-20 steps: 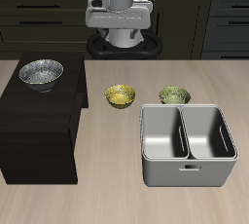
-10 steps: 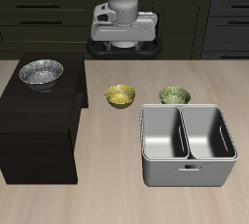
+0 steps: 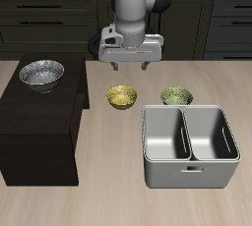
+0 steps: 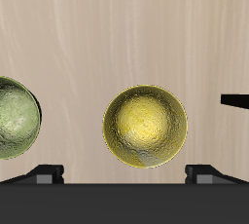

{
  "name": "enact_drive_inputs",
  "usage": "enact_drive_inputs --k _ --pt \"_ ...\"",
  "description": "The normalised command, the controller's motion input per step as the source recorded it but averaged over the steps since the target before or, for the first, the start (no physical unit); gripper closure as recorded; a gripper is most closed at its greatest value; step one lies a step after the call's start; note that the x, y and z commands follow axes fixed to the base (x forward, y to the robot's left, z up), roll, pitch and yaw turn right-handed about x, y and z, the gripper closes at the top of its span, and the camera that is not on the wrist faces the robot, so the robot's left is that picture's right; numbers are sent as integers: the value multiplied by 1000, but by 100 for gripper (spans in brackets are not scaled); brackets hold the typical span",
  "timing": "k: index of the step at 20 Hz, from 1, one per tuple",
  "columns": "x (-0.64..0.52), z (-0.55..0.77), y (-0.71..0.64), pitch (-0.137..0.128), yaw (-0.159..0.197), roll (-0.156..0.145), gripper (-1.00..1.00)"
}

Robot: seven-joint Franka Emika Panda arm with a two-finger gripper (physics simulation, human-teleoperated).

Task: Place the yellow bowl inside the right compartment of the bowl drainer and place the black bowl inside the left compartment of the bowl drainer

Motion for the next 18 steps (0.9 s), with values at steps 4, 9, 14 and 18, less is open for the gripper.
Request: enact_drive_inputs --k 4,9,14,18 --pt "52 -401 9 13 16 -3 -100" --pt "117 -550 11 42 -6 17 -100" --pt "88 -463 12 45 -23 -13 -100" --pt "-23 -310 59 13 7 1 -100"
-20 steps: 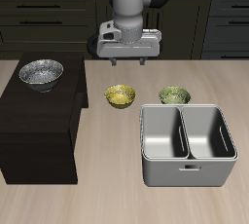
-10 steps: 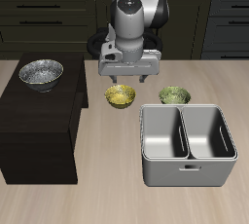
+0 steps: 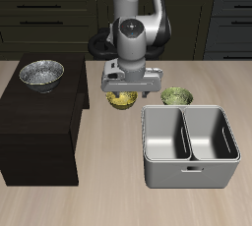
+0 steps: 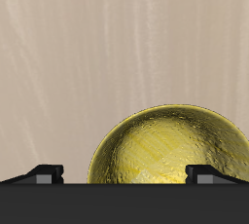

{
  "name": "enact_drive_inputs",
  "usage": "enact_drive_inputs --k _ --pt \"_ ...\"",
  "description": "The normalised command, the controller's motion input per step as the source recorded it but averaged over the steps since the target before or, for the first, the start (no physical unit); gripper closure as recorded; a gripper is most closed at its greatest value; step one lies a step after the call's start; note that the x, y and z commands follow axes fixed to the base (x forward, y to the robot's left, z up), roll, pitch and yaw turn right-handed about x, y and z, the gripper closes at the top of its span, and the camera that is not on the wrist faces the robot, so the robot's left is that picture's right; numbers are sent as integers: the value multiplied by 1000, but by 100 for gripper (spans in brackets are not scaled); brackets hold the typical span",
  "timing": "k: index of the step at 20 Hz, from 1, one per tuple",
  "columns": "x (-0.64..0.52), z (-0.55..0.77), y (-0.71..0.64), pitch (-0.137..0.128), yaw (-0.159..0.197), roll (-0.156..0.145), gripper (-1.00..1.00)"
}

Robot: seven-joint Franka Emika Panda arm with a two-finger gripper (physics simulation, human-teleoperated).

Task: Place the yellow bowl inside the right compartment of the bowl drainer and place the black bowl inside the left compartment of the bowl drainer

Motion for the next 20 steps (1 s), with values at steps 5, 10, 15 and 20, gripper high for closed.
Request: enact_drive_inputs --k 5,10,15,20 --pt "69 -392 45 74 -13 16 -100" --pt "-31 -122 54 10 0 41 100" --pt "-36 178 5 -22 -19 23 100" --pt "-39 211 31 -32 5 19 100"
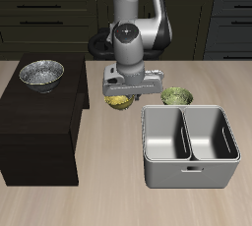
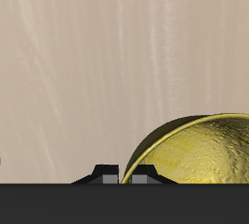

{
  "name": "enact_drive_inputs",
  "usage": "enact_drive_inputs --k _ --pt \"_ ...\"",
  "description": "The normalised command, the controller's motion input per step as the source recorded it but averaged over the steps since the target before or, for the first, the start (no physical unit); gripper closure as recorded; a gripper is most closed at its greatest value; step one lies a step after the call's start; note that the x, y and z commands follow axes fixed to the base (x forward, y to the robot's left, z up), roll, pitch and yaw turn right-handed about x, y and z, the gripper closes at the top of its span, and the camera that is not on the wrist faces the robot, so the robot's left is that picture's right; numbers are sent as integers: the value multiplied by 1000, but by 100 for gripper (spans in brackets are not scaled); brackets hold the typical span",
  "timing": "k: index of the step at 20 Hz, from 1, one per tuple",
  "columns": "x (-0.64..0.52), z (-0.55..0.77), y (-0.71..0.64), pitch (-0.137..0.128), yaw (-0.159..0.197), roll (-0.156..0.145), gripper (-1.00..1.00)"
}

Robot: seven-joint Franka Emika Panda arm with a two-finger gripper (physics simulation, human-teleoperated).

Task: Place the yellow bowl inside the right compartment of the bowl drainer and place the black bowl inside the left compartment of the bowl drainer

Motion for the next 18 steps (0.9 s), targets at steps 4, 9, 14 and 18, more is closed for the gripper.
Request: enact_drive_inputs --k 4,9,14,18 --pt "-107 548 164 -85 23 78 100" --pt "-170 734 108 -115 19 53 100" --pt "-129 745 15 -91 -12 -2 100" --pt "-67 454 8 -58 -3 -36 100"
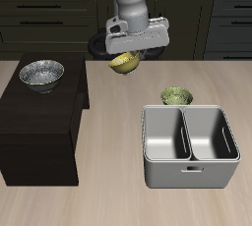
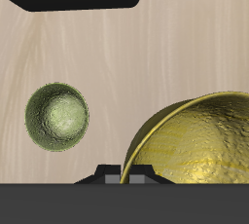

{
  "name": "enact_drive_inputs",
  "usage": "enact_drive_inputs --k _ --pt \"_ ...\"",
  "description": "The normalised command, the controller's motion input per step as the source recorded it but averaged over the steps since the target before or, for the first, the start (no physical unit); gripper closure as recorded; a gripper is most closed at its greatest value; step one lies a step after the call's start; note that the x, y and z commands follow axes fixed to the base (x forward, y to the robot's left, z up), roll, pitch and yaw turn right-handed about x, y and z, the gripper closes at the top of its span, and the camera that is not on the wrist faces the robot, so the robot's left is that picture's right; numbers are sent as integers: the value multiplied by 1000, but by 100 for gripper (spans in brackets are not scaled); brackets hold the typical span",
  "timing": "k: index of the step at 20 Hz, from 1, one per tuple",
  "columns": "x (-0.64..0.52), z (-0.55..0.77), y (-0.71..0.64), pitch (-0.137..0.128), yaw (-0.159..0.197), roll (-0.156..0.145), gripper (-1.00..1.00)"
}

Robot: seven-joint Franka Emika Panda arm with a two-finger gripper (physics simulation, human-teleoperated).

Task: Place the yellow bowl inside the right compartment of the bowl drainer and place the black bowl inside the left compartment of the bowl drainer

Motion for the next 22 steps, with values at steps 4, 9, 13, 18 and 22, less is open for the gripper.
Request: enact_drive_inputs --k 4,9,13,18,22 --pt "-92 443 10 -37 -7 -46 100" --pt "-89 417 44 -27 -18 -6 100" --pt "-11 243 -8 0 -26 -26 100" --pt "14 73 -18 -3 -9 -1 100" --pt "80 92 -23 -7 7 -9 100"
